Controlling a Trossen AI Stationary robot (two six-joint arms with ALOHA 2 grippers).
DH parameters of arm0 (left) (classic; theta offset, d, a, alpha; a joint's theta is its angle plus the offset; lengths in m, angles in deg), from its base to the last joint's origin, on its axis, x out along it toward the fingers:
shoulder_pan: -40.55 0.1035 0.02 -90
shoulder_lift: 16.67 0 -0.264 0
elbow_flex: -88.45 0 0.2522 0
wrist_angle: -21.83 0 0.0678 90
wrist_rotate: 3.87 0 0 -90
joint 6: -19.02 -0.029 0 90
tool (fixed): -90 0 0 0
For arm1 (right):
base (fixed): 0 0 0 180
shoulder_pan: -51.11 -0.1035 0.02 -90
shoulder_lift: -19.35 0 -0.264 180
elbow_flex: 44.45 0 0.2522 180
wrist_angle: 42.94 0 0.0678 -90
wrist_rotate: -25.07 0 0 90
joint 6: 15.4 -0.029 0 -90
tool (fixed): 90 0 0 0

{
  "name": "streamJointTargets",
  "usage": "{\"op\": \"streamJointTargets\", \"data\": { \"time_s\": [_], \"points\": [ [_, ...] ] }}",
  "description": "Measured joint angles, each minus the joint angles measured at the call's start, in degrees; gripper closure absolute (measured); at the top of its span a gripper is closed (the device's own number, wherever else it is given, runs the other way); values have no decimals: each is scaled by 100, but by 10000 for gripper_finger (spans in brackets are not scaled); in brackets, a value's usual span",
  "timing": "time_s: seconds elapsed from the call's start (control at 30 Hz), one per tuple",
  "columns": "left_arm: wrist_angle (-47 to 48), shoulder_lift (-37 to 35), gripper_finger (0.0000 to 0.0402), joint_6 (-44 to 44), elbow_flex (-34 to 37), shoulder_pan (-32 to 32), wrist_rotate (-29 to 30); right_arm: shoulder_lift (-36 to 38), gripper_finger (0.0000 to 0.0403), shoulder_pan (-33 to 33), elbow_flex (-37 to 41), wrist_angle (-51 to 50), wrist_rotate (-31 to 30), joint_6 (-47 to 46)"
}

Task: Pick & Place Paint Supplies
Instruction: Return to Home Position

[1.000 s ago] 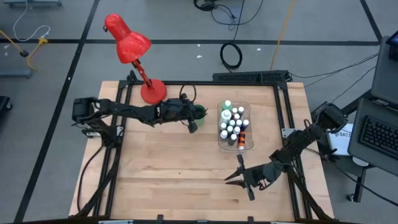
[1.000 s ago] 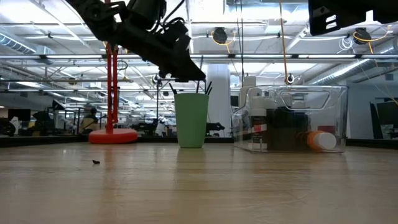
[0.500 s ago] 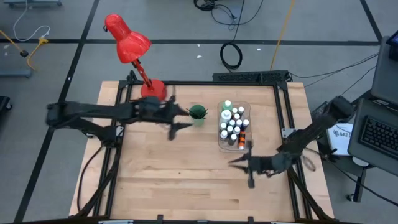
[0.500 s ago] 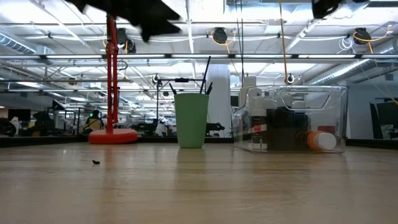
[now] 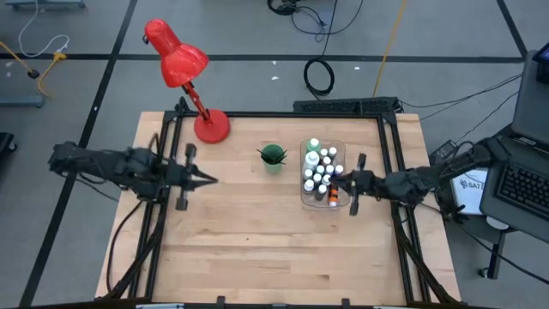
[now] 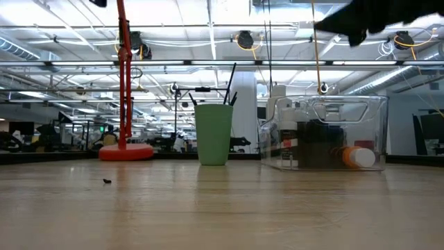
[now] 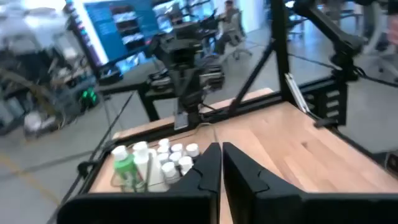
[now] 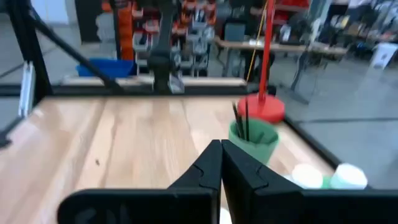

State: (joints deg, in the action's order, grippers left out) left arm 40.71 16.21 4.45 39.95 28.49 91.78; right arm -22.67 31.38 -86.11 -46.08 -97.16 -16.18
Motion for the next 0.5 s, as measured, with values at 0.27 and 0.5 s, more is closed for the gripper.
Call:
{"op": "streamJointTargets", "data": {
  "time_s": [0.27,0.5],
  "points": [
    [-1258,-493,397,-243,1573,782,-118,845,402,1124,1116,1407,1186,253],
    [-813,-1768,400,155,1816,1386,-427,2183,403,1033,1583,621,816,107]
  ]
}}
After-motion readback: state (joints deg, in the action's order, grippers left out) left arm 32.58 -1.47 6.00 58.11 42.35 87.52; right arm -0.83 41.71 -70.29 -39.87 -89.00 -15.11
